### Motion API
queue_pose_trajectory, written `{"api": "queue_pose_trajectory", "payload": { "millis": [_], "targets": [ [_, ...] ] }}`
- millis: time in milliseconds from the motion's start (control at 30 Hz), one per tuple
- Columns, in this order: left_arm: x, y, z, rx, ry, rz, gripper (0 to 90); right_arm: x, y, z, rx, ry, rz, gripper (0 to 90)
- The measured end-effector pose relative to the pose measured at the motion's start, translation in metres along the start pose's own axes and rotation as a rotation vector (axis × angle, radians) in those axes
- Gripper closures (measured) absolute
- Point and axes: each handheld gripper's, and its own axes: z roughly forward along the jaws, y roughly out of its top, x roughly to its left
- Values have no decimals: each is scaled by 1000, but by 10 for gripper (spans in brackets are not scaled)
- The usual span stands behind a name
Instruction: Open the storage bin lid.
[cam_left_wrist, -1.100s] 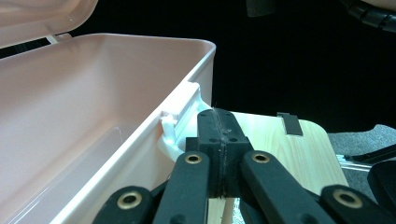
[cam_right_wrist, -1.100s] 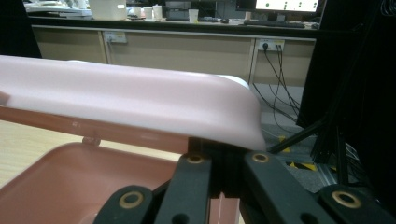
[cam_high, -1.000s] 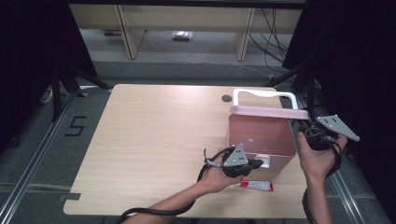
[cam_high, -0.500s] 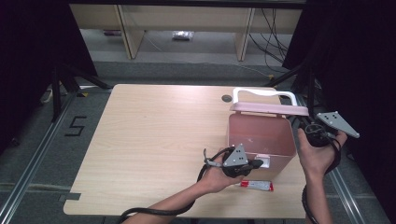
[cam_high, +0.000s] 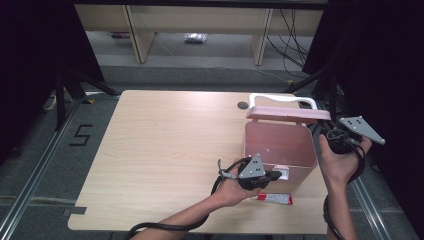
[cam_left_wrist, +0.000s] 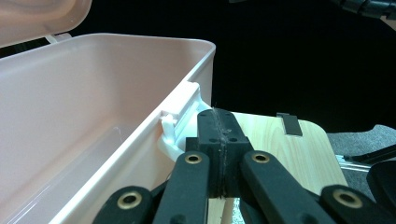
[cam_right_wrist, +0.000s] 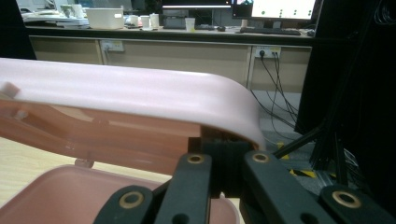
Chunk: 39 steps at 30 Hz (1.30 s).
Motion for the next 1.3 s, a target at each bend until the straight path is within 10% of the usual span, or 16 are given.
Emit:
{"api": "queue_pose_trajectory", "payload": {
  "millis": [1300],
  "targets": [
    [1, 1, 0, 7, -2, 3, 897, -4, 11, 16, -6, -25, 1, 900]
  ]
}}
